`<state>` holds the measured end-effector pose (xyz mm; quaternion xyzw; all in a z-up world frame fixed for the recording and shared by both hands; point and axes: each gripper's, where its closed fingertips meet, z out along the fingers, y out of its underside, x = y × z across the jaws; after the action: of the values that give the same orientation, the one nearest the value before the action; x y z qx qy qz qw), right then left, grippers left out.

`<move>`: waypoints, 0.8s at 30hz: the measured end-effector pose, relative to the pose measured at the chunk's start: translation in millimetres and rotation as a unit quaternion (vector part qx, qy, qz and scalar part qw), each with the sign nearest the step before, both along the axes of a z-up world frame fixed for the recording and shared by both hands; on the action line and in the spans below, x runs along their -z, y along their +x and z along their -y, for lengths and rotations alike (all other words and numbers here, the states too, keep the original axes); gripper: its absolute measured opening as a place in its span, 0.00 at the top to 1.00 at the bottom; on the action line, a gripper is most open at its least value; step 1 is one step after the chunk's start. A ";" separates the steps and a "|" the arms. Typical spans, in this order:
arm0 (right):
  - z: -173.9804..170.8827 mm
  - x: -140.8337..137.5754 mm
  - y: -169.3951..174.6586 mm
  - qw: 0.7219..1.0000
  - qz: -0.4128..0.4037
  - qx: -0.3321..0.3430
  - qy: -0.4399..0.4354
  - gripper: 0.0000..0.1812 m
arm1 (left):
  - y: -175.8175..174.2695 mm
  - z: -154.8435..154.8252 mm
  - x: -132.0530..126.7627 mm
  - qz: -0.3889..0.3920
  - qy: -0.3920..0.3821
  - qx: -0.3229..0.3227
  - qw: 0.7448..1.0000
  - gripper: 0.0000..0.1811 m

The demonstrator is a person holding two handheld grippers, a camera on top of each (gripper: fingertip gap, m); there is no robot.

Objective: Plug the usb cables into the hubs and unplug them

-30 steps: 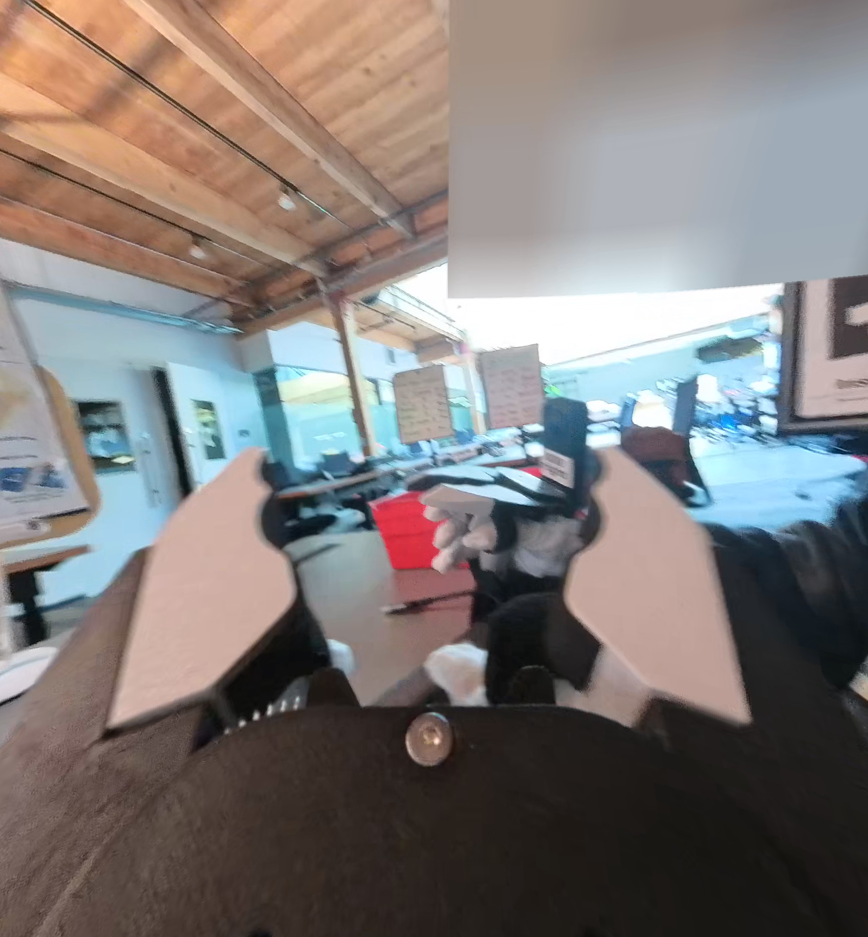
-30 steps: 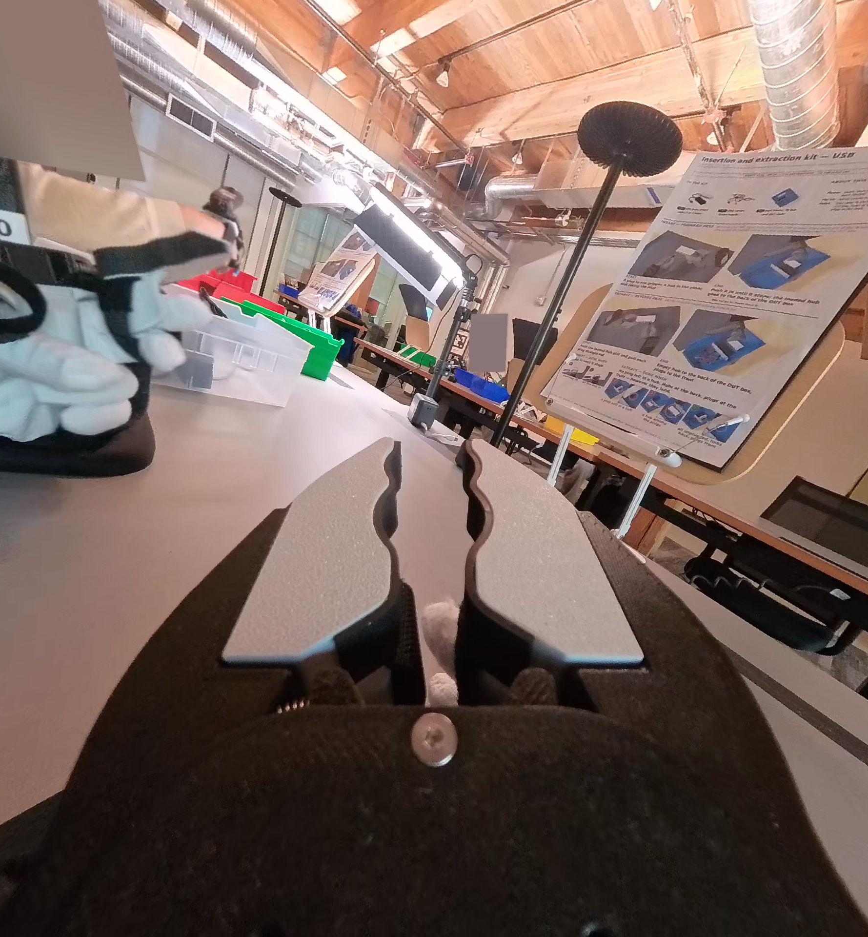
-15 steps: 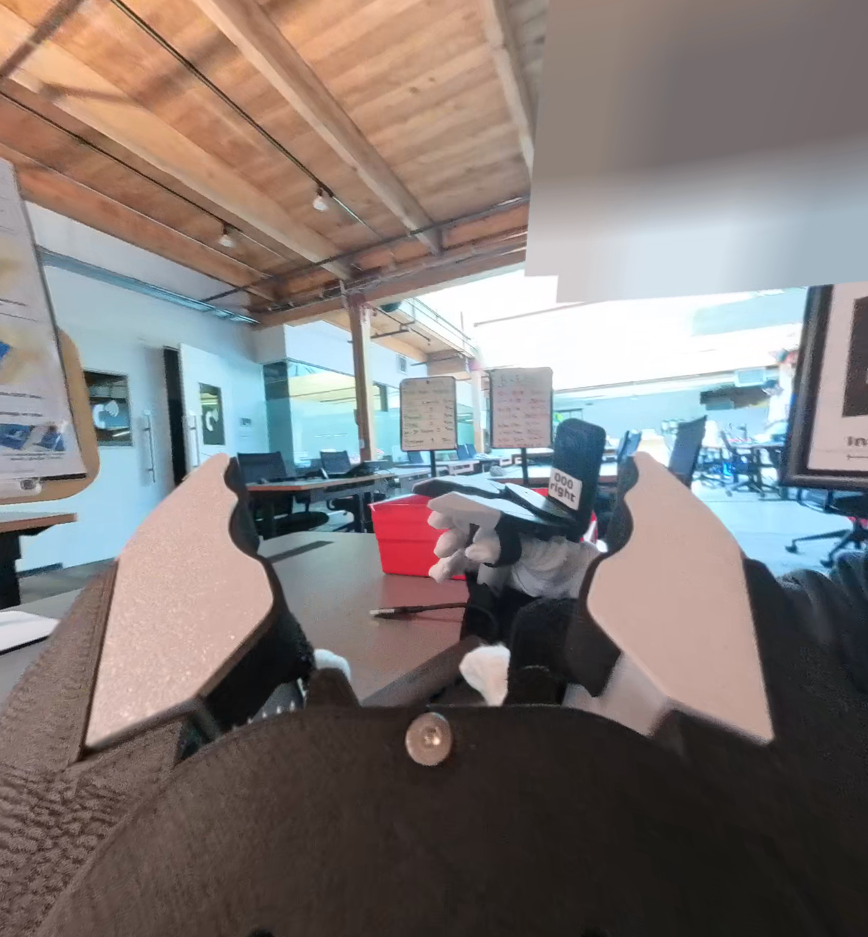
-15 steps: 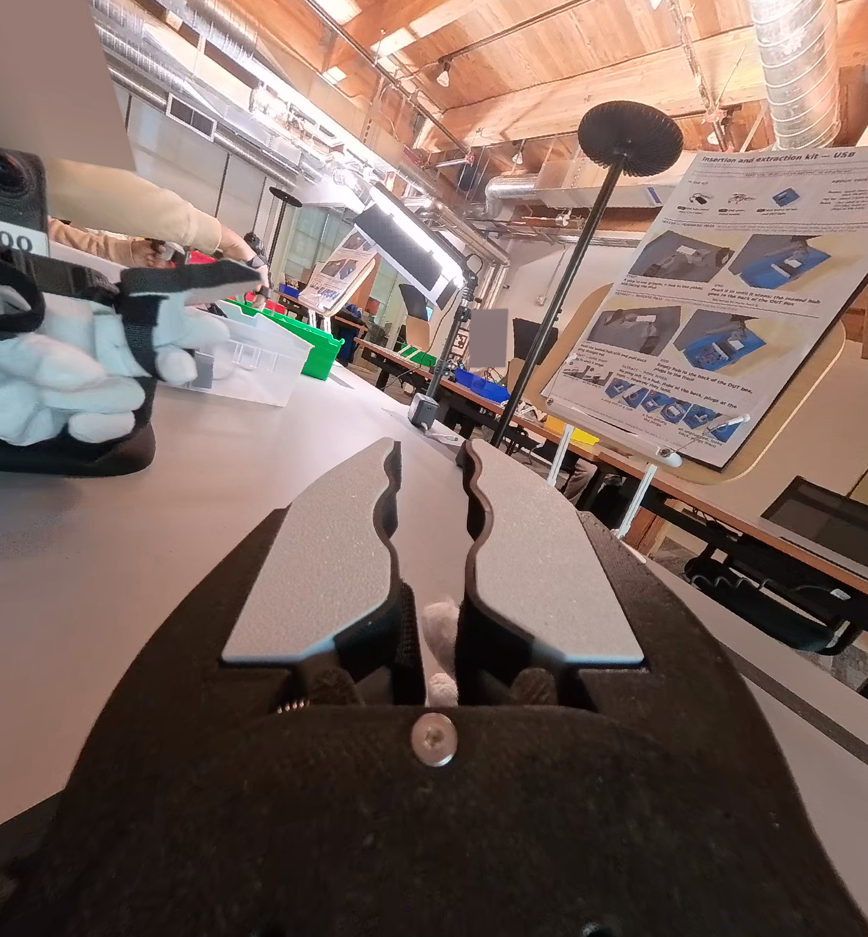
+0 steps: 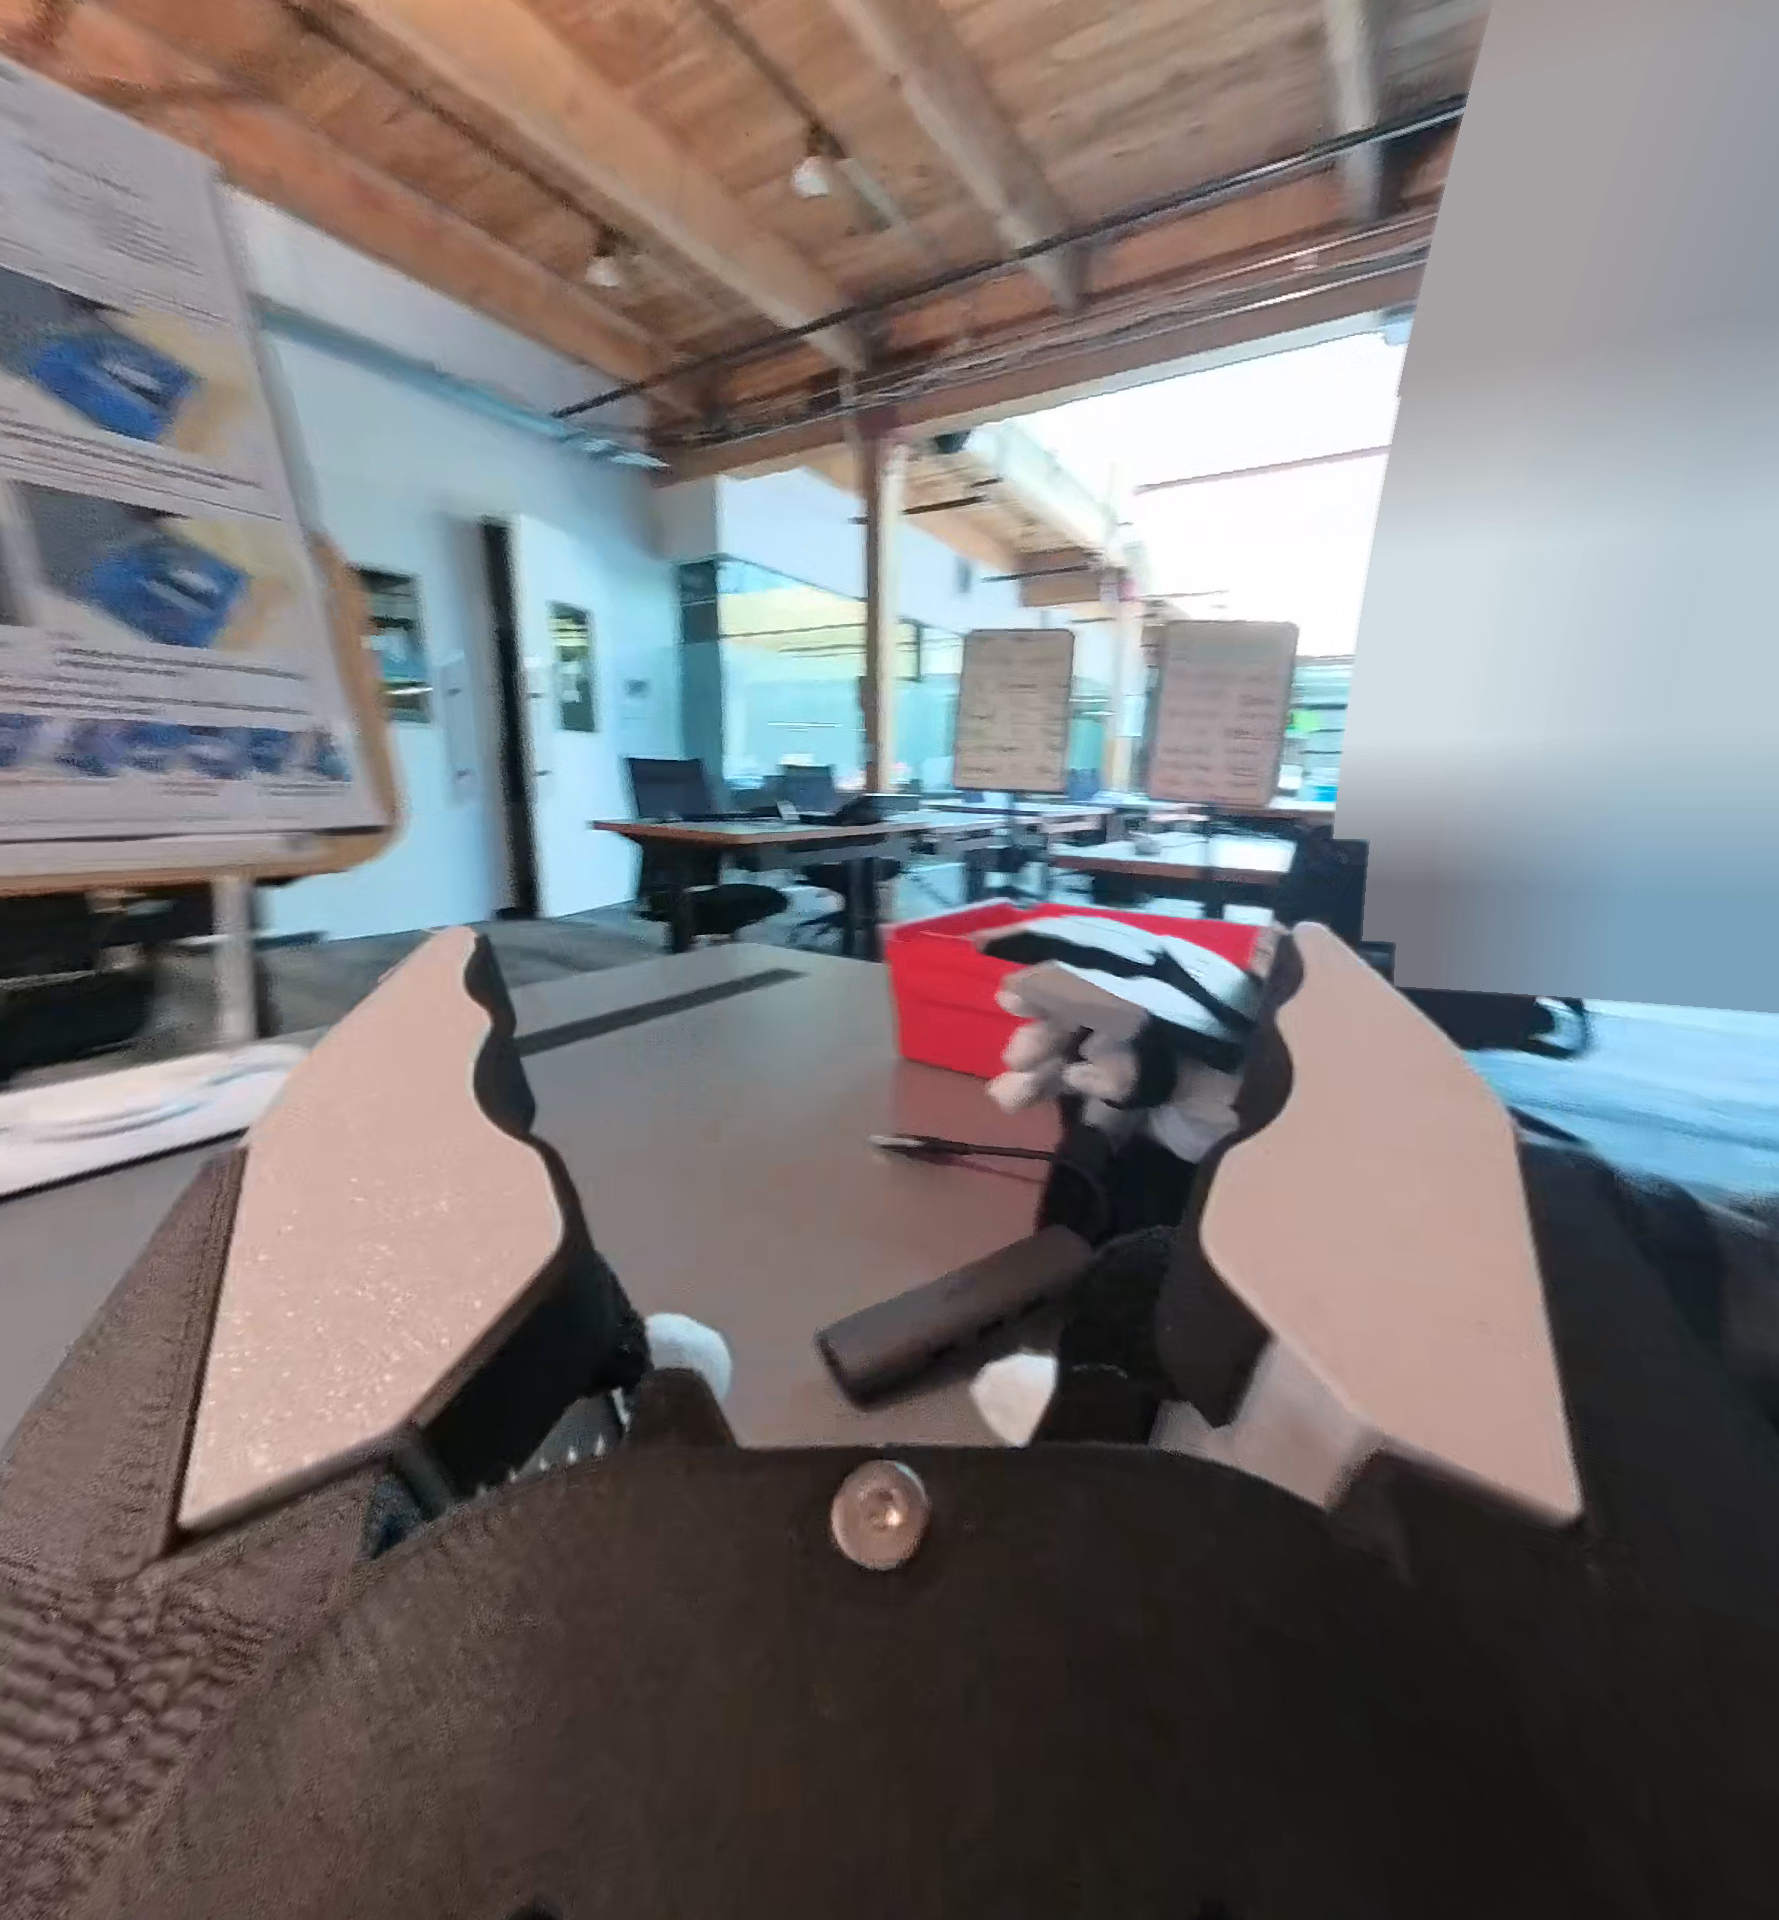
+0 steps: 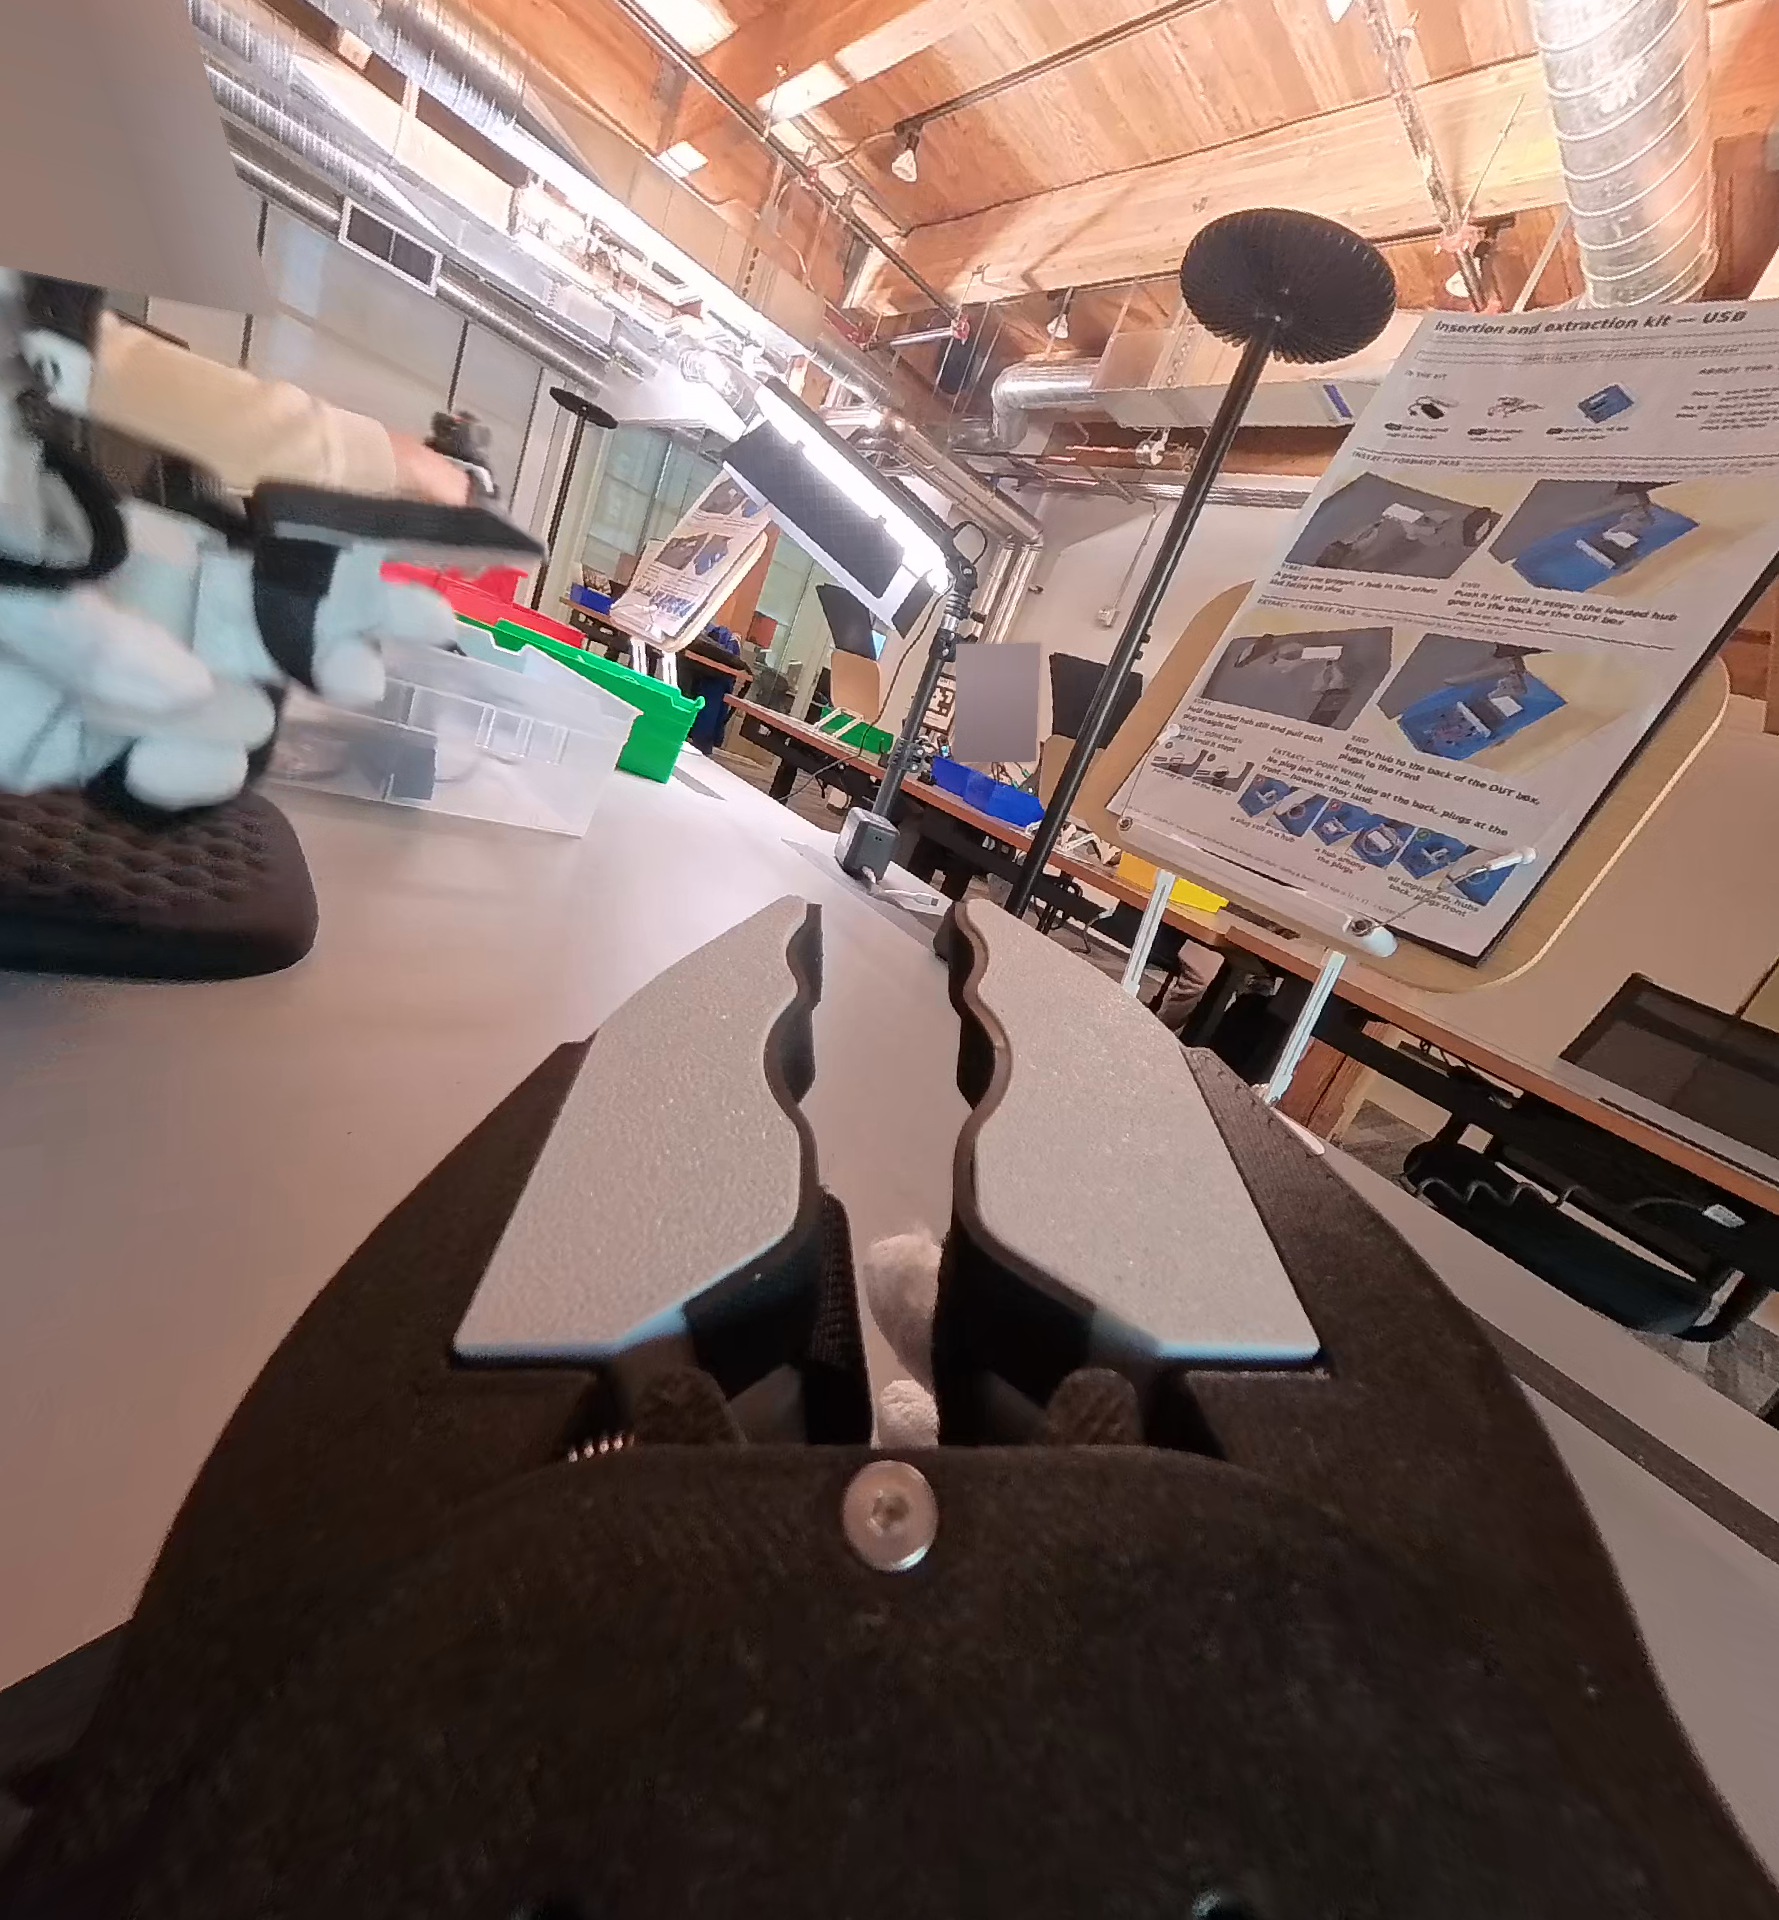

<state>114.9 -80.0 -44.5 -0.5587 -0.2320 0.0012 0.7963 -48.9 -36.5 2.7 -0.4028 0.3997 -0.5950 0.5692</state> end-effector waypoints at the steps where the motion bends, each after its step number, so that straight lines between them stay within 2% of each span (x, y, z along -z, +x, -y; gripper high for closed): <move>1: 0.0 0.0 0.0 1.000 0.000 0.000 0.000 0.87 | -8.2 -9.8 -8.1 0.001 0.000 -0.030 1.000 0.26; 3: 0.0 -0.1 0.2 1.000 -0.001 0.000 0.000 0.87 | -29.4 -29.4 -23.7 -0.003 0.015 -0.094 0.995 0.20; 6: -0.1 0.0 0.1 1.000 0.000 0.001 0.000 0.87 | -71.9 -63.0 -37.0 -0.047 0.023 -0.184 0.982 0.20; 11: -0.2 0.3 0.0 1.000 0.001 0.001 0.000 0.87 | -185.3 -131.5 -55.7 -0.078 -0.031 -0.331 0.940 0.20; 12: -0.3 0.2 0.1 1.000 0.001 0.001 0.000 0.87 | -208.9 -143.4 -57.7 -0.085 -0.037 -0.351 0.932 0.20; 14: -0.6 0.5 0.0 1.000 0.001 0.001 -0.001 0.87 | -244.5 -159.2 -60.9 -0.096 -0.045 -0.349 0.931 0.20; 16: -0.8 1.0 -0.4 1.000 0.003 0.001 -0.002 0.87 | -275.5 -181.6 -51.4 -0.141 -0.070 -0.365 0.918 0.20; 19: -1.1 1.0 -0.4 1.000 0.004 0.002 -0.002 0.87 | -313.9 -213.5 -23.3 -0.233 -0.094 -0.426 0.869 0.20; 21: -1.2 1.1 -0.2 1.000 0.004 0.002 -0.003 0.87 | -314.9 -216.4 -3.7 -0.266 -0.129 -0.416 0.860 0.20; 24: -0.9 0.9 -0.1 1.000 0.003 0.001 -0.002 0.87 | -299.2 -211.6 20.4 -0.282 -0.180 -0.385 0.860 0.20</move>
<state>114.8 -79.1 -45.3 -0.5606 -0.2338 -0.0013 0.7944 -348.1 175.1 -17.7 -0.7706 0.2420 -0.2507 0.5336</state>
